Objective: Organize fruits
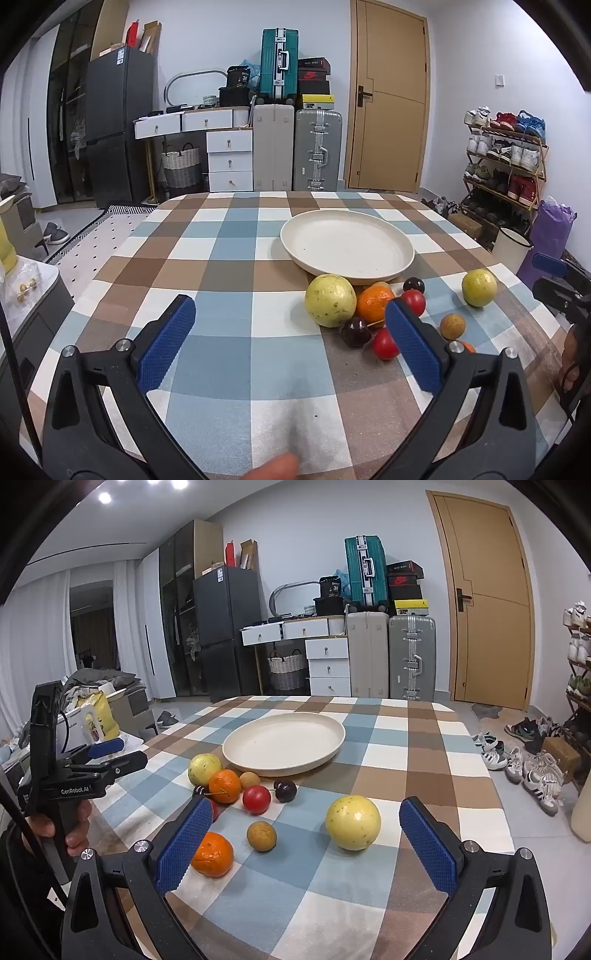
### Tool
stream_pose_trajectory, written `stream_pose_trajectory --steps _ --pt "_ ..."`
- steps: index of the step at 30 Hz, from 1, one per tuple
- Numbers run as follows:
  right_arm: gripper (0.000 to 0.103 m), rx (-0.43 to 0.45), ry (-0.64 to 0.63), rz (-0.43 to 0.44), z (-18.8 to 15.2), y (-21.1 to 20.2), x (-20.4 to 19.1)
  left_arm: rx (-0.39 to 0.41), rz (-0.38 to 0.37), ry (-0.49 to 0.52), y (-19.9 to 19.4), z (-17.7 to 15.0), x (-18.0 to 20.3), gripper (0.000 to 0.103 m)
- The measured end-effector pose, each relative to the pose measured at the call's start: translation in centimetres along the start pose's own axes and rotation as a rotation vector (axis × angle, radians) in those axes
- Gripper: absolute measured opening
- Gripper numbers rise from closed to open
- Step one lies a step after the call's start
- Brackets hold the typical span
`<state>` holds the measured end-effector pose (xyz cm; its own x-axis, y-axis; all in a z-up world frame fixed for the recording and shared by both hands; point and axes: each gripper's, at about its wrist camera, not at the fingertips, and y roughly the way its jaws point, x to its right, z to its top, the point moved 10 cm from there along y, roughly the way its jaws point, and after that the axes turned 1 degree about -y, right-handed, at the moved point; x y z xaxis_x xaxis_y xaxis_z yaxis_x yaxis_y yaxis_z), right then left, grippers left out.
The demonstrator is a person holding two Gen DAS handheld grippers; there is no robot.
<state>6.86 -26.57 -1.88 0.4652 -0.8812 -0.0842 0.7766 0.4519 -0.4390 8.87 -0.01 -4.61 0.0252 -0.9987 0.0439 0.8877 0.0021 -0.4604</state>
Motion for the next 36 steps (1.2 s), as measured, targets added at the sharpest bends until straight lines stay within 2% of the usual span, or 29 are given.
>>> stream_pose_trajectory --steps 2,8,13,34,36 --pt "0.103 -0.006 0.000 0.003 0.0 0.0 0.0 0.007 -0.014 -0.029 -0.1 0.0 -0.2 0.102" --pt "0.103 -0.011 0.002 0.002 -0.1 0.1 0.1 0.009 -0.002 -0.008 -0.4 -0.1 -0.7 0.102" --pt "0.103 -0.012 0.004 0.003 -0.1 0.1 0.0 -0.005 -0.009 -0.029 -0.4 -0.1 -1.3 0.102" --pt "0.103 -0.014 0.006 0.003 0.0 0.1 0.1 -0.008 -0.010 -0.012 0.0 -0.2 -0.3 0.102" --pt "0.103 -0.014 0.006 0.004 0.0 0.1 0.1 -0.007 -0.014 -0.003 0.6 -0.3 0.8 0.102"
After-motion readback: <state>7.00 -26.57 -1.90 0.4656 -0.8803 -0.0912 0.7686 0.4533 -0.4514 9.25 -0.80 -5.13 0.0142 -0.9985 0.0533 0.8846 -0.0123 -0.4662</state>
